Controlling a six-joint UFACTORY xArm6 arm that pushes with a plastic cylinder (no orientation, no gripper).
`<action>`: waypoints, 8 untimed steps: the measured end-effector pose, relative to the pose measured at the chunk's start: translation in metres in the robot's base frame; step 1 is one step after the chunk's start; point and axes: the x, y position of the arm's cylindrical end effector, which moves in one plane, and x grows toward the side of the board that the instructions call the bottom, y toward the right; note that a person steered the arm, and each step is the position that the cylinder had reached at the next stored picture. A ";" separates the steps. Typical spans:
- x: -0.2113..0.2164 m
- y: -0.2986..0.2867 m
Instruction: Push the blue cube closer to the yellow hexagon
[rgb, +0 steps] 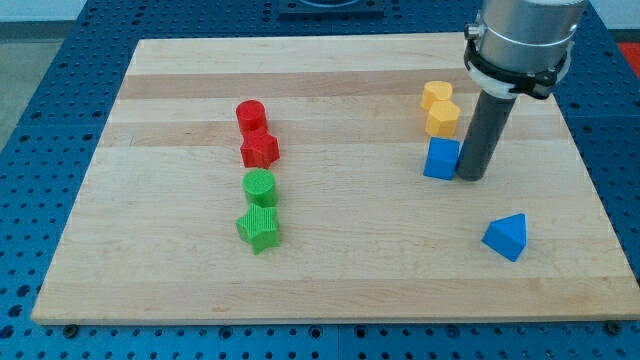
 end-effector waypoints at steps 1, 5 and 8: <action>0.037 -0.013; 0.040 -0.065; 0.002 -0.051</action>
